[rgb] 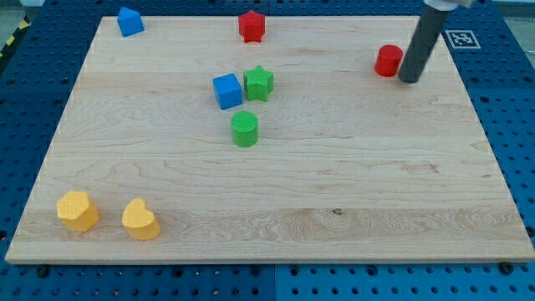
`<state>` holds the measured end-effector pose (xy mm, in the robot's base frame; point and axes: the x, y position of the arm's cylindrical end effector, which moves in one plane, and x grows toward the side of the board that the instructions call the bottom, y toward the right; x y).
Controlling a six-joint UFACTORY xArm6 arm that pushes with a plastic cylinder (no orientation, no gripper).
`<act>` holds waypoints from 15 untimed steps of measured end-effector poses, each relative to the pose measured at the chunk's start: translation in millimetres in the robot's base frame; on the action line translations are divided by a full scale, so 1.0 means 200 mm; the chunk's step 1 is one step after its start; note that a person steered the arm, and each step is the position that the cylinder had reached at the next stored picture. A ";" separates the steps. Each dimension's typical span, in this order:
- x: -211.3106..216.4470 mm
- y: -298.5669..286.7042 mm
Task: Move the red circle to the top left
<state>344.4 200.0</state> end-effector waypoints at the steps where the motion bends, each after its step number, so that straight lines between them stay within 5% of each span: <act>1: -0.01 -0.09; 5: -0.09 -0.27; 8: -0.03 -0.11; 15: -0.33 0.04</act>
<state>277.6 207.1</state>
